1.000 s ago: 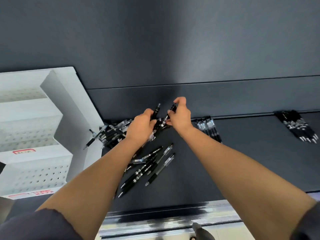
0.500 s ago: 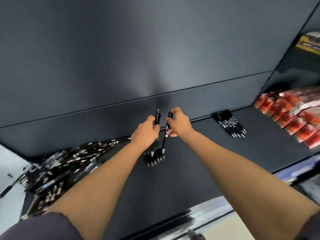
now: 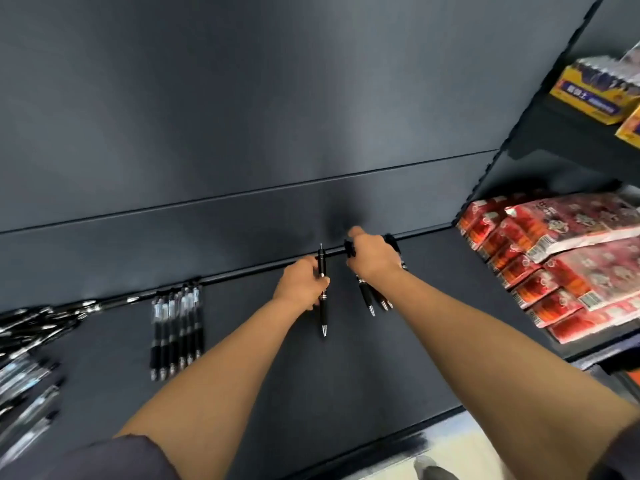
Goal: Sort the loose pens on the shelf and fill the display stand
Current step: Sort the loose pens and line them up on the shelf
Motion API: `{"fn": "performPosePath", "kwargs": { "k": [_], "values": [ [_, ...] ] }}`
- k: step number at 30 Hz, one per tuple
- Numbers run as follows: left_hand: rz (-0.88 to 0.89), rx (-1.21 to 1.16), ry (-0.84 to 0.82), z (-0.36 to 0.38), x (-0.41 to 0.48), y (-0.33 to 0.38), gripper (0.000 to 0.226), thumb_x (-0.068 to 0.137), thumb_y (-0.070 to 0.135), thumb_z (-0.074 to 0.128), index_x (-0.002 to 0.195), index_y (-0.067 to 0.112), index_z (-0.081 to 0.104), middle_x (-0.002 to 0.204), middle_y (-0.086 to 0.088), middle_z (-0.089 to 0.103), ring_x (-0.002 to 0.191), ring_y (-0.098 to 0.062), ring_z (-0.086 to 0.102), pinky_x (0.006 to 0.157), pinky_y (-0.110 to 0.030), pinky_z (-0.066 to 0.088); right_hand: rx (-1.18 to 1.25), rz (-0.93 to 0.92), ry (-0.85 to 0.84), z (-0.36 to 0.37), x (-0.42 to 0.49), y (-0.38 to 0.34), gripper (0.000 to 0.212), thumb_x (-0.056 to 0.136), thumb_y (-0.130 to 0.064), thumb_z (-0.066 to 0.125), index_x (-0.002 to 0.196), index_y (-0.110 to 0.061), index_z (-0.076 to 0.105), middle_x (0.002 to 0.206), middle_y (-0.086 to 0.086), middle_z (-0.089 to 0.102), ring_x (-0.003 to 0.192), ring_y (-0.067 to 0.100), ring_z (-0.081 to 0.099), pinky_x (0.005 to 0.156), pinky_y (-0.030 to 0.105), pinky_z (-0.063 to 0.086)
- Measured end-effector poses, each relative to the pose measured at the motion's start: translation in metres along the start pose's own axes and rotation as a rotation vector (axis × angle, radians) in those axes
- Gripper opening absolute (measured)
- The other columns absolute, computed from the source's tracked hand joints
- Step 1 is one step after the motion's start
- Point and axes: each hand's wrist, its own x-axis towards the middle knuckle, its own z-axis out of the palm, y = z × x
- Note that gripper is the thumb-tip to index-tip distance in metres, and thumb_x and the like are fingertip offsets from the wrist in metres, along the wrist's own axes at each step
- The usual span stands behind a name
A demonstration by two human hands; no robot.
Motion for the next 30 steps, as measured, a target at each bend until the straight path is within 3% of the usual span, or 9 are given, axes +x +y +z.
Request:
{"fn": "performPosePath", "kwargs": {
  "k": [8, 10, 14, 20, 23, 26, 30],
  "values": [
    [-0.097, 0.005, 0.042, 0.023, 0.020, 0.006, 0.006, 0.089, 0.016, 0.058, 0.087, 0.018, 0.052, 0.076, -0.006, 0.064, 0.061, -0.019, 0.064, 0.053, -0.032, 0.057, -0.173, -0.144, 0.031, 0.015, 0.018, 0.015, 0.041, 0.088, -0.015, 0.060, 0.125, -0.015, 0.041, 0.114, 0.013, 0.057, 0.100, 0.035, 0.058, 0.059, 0.034, 0.038],
    [-0.114, -0.006, 0.051, 0.028, 0.022, 0.009, 0.007, 0.088, 0.015, 0.059, 0.091, 0.016, 0.053, 0.080, -0.010, 0.066, 0.065, -0.023, 0.067, 0.056, -0.035, 0.059, -0.235, -0.153, 0.087, 0.015, 0.019, 0.020, 0.043, 0.088, -0.025, 0.061, 0.127, -0.018, 0.043, 0.123, 0.009, 0.048, 0.110, 0.033, 0.050, 0.064, 0.035, 0.038],
    [-0.109, -0.095, 0.045, 0.041, 0.025, 0.021, 0.021, 0.087, 0.012, 0.061, 0.103, 0.014, 0.047, 0.086, -0.015, 0.065, 0.062, -0.024, 0.066, 0.058, -0.036, 0.059, -0.137, -0.032, 0.148, 0.011, 0.022, 0.037, 0.039, 0.091, -0.034, 0.054, 0.127, -0.021, 0.047, 0.132, 0.007, 0.039, 0.122, 0.033, 0.039, 0.090, 0.044, 0.040],
    [-0.053, -0.125, 0.001, 0.056, 0.026, 0.035, 0.029, 0.087, 0.007, 0.060, 0.112, 0.011, 0.045, 0.088, -0.013, 0.061, 0.064, -0.020, 0.063, 0.058, -0.031, 0.058, 0.072, 0.128, 0.028, 0.006, 0.023, 0.058, 0.040, 0.092, -0.028, 0.055, 0.131, -0.021, 0.045, 0.133, 0.009, 0.037, 0.124, 0.033, 0.037, 0.093, 0.047, 0.041],
    [-0.040, -0.110, -0.005, 0.056, 0.026, 0.034, 0.029, 0.087, 0.006, 0.059, 0.112, 0.012, 0.047, 0.083, -0.008, 0.058, 0.064, -0.016, 0.060, 0.055, -0.028, 0.057, 0.014, 0.074, 0.010, 0.005, 0.021, 0.060, 0.040, 0.093, -0.025, 0.053, 0.131, -0.019, 0.045, 0.133, 0.011, 0.039, 0.125, 0.034, 0.038, 0.094, 0.047, 0.042],
    [0.015, 0.012, -0.006, 0.052, 0.023, 0.032, 0.024, 0.087, 0.010, 0.059, 0.110, 0.012, 0.050, 0.082, -0.005, 0.059, 0.071, -0.019, 0.060, 0.069, -0.036, 0.057, -0.090, 0.006, 0.049, 0.002, 0.019, 0.058, 0.037, 0.093, -0.024, 0.052, 0.130, -0.019, 0.048, 0.130, 0.010, 0.043, 0.120, 0.034, 0.043, 0.092, 0.044, 0.041],
    [0.053, 0.135, 0.010, 0.035, 0.013, 0.026, 0.019, 0.088, 0.017, 0.059, 0.106, 0.014, 0.055, 0.090, -0.005, 0.062, 0.082, -0.021, 0.060, 0.080, -0.035, 0.052, -0.171, -0.140, 0.121, 0.000, 0.014, 0.043, 0.033, 0.094, -0.024, 0.049, 0.126, -0.018, 0.052, 0.124, 0.008, 0.049, 0.114, 0.032, 0.048, 0.089, 0.043, 0.042]
  ]
}}
